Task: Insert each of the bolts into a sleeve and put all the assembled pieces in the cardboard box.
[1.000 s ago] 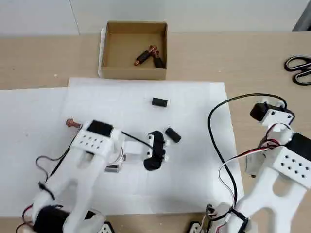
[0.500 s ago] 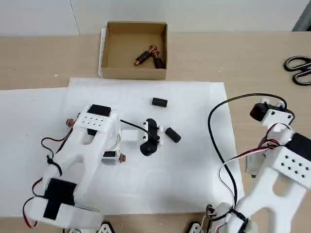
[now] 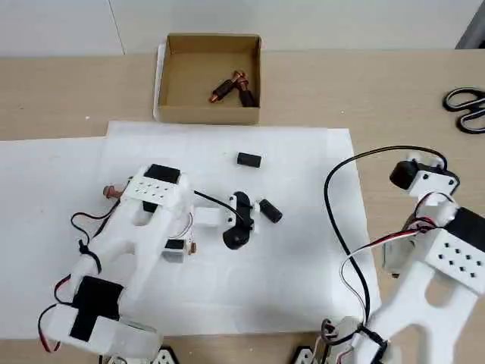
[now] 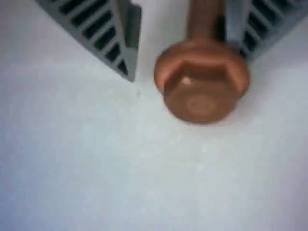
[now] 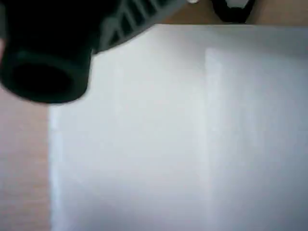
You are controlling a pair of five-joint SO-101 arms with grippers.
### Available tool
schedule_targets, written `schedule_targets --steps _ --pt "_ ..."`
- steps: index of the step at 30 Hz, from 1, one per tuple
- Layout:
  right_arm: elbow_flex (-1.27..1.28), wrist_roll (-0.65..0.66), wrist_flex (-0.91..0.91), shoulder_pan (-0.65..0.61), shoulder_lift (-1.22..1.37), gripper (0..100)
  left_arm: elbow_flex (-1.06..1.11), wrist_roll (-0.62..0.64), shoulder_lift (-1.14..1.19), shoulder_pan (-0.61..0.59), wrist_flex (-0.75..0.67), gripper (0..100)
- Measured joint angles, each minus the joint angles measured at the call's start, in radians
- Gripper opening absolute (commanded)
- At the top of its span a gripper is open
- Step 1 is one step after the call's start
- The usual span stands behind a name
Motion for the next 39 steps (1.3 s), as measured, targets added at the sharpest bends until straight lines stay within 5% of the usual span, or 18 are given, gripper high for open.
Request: schedule_targets --steps 7,13,24,32,39 --pt "0.0 0.0 0.0 0.0 0.0 0.3 0.0 0.005 0.002 0.015 -0.003 12" --pt "0.0 0.0 0.0 0.0 0.0 0.3 0.0 0.005 0.003 0.015 -0.003 0" --pt "0.0 0.0 0.0 0.0 0.0 0.3 -0.002 0.005 0.003 0.015 0.002 0" --pt "0.0 0.0 0.006 0.0 -0.038 0.2 -0.17 0.055 -0.072 0.037 0.227 0" --pt "0.0 0.0 0.011 -0.015 -0.207 0.2 -0.226 0.176 -0.298 0.037 0.269 0"
